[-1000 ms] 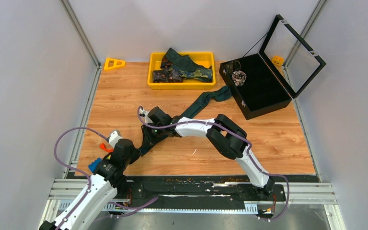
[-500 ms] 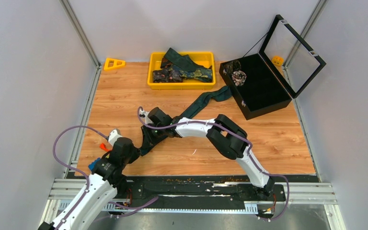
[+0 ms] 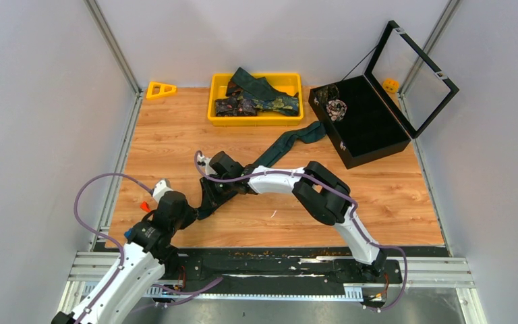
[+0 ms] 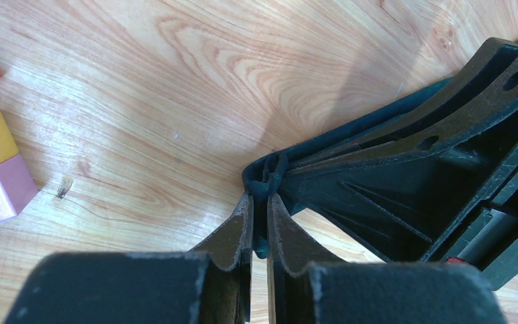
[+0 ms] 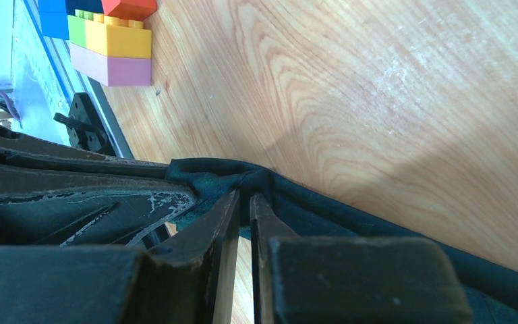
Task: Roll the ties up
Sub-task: Roll the tie at the center of the board.
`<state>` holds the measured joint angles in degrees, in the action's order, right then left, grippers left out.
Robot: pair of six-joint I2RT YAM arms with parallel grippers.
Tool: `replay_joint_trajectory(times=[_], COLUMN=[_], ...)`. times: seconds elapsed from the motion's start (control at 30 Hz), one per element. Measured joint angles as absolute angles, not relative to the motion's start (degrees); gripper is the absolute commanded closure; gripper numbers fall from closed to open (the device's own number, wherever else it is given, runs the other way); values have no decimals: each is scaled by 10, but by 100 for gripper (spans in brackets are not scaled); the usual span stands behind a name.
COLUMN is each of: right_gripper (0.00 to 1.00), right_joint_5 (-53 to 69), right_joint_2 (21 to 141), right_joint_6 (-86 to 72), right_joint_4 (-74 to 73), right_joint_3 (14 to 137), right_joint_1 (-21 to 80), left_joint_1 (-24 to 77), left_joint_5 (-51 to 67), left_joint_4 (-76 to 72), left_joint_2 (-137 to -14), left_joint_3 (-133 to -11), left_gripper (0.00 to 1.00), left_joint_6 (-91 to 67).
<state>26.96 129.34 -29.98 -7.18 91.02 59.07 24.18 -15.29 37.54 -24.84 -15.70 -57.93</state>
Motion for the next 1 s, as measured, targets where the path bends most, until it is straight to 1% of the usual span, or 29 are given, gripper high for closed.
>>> replay_joint_trajectory(times=[1.0], right_gripper=[87], right_joint_5=[270], right_joint_2=[1293], right_joint_6=[-314], right_joint_4=[-77], right_joint_3=[910], right_joint_1=[606], left_joint_1=[242], left_joint_5=[-126], left_joint_4=[375], left_joint_2=[-349], left_joint_3=[-221], left_gripper=[100], left_joint_6=[-497])
